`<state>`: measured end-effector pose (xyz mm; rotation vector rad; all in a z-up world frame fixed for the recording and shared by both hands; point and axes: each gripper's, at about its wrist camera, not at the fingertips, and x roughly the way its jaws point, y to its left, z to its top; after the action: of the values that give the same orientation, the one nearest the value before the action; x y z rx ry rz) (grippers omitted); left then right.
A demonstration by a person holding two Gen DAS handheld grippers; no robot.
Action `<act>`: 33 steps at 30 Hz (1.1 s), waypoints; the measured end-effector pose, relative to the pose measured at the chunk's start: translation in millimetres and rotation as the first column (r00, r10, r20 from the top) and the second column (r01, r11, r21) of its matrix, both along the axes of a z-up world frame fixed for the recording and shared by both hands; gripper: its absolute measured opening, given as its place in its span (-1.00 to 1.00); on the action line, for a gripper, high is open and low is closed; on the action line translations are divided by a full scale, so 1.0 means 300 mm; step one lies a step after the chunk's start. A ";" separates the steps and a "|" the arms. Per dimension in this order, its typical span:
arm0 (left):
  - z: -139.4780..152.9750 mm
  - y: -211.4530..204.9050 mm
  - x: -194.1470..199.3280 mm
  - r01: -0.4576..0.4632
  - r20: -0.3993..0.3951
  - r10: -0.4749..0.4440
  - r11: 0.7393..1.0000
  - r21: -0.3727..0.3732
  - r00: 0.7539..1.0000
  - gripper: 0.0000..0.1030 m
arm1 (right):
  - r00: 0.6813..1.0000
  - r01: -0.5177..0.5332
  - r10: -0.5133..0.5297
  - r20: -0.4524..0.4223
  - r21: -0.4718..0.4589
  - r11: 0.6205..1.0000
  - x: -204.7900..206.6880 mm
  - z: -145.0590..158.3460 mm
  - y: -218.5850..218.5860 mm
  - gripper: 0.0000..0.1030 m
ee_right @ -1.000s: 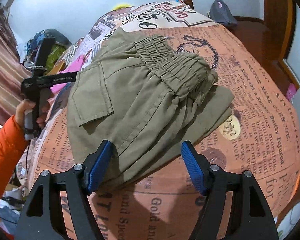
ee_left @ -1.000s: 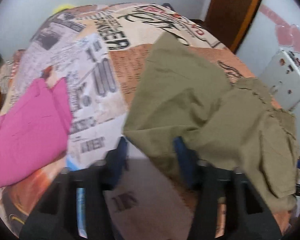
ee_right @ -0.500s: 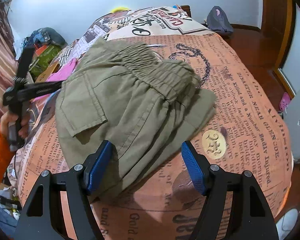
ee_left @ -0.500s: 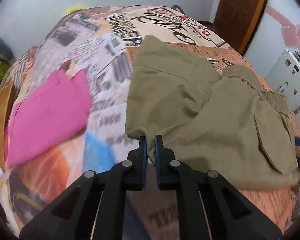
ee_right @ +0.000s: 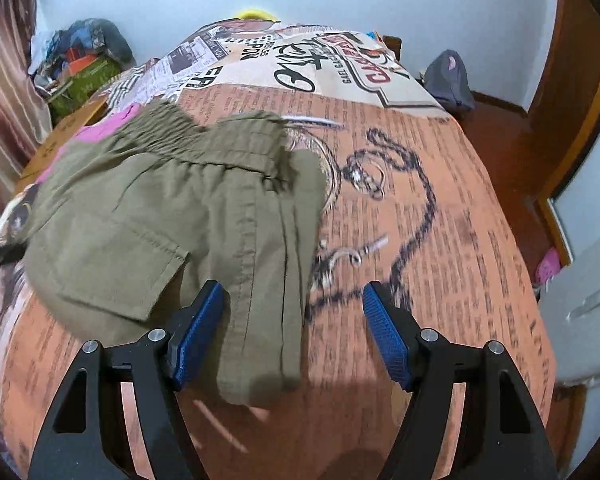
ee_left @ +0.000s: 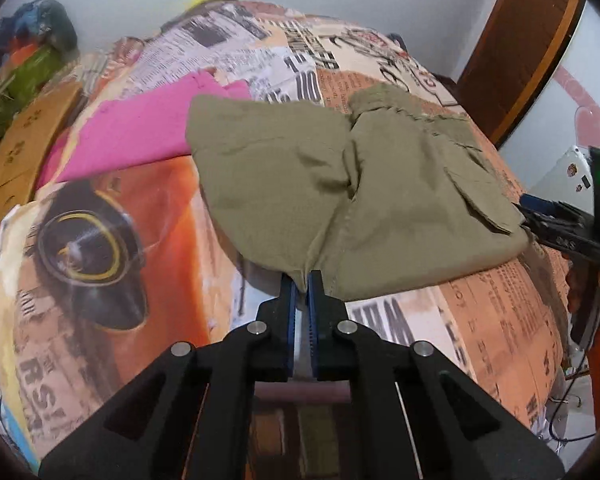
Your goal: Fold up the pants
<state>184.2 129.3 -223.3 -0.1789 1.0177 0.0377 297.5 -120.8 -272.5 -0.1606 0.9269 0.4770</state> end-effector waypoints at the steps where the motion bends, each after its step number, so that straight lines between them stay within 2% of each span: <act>1: 0.016 0.002 -0.015 -0.007 0.012 0.007 1.000 0.016 1.000 -0.83 | 1.000 -0.008 0.008 -0.003 -0.005 1.000 0.006 0.007 0.008 0.31; 5: 0.079 0.045 -0.060 -0.072 0.063 0.065 0.991 0.112 0.996 -0.83 | 0.999 -0.036 0.036 0.013 0.025 0.999 0.009 0.068 0.011 0.31; 8: 0.100 0.132 -0.062 -0.133 0.059 0.128 0.986 0.102 0.990 -0.81 | 0.998 -0.049 0.047 0.043 0.041 0.998 0.009 0.113 0.018 0.31; 11: 0.117 0.180 -0.018 -0.151 0.057 0.145 0.983 0.101 0.988 -0.72 | 0.995 -0.071 0.066 0.080 0.053 0.996 0.016 0.153 0.048 0.31; 14: 0.141 0.180 0.073 -0.118 0.074 0.113 0.991 0.063 0.991 -0.21 | 0.991 -0.094 0.090 0.100 0.040 0.995 0.042 0.164 0.095 0.32; 15: 0.147 0.171 0.108 -0.097 0.087 0.092 0.994 0.056 0.992 0.03 | 0.990 -0.103 0.099 0.104 0.035 0.994 0.055 0.162 0.116 0.32; 16: 0.149 0.161 0.145 -0.081 0.104 0.075 0.995 0.055 0.992 0.10 | 0.989 -0.111 0.107 0.104 0.032 0.993 0.064 0.157 0.128 0.32; 19: 0.117 0.133 0.261 -0.028 0.086 0.023 0.998 0.059 0.996 0.10 | 0.987 -0.134 0.133 0.095 0.013 0.991 0.103 0.130 0.179 0.31; 21: 0.061 0.128 0.345 0.006 0.033 -0.008 0.999 0.047 0.999 0.10 | 0.985 -0.151 0.151 0.079 -0.003 0.989 0.123 0.106 0.206 0.31; 23: -0.005 0.134 0.416 0.010 -0.021 -0.009 0.997 0.073 1.000 0.10 | 0.984 -0.171 0.172 0.055 -0.025 0.985 0.140 0.075 0.230 0.31; 25: -0.069 0.156 0.467 0.000 -0.057 0.008 0.990 0.140 0.998 0.11 | 0.980 -0.193 0.194 0.044 -0.037 0.981 0.143 0.055 0.240 0.31; 28: -0.125 0.213 0.509 -0.023 -0.066 0.039 0.973 0.228 0.997 0.18 | 0.976 -0.209 0.211 0.058 -0.043 0.977 0.135 0.051 0.236 0.31; 31: -0.157 0.295 0.534 -0.080 -0.086 0.107 0.959 0.272 0.990 0.18 | 0.975 -0.214 0.215 0.051 -0.026 0.977 0.135 0.050 0.220 0.31; 33: -0.162 0.359 0.538 -0.128 -0.109 0.159 0.959 0.253 0.981 0.17 | 0.978 -0.206 0.207 0.041 -0.008 0.978 0.141 0.047 0.211 0.31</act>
<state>345.5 236.9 -271.8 -0.0246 1.1169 0.3099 339.6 -57.4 -258.5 -0.2709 0.8738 0.6620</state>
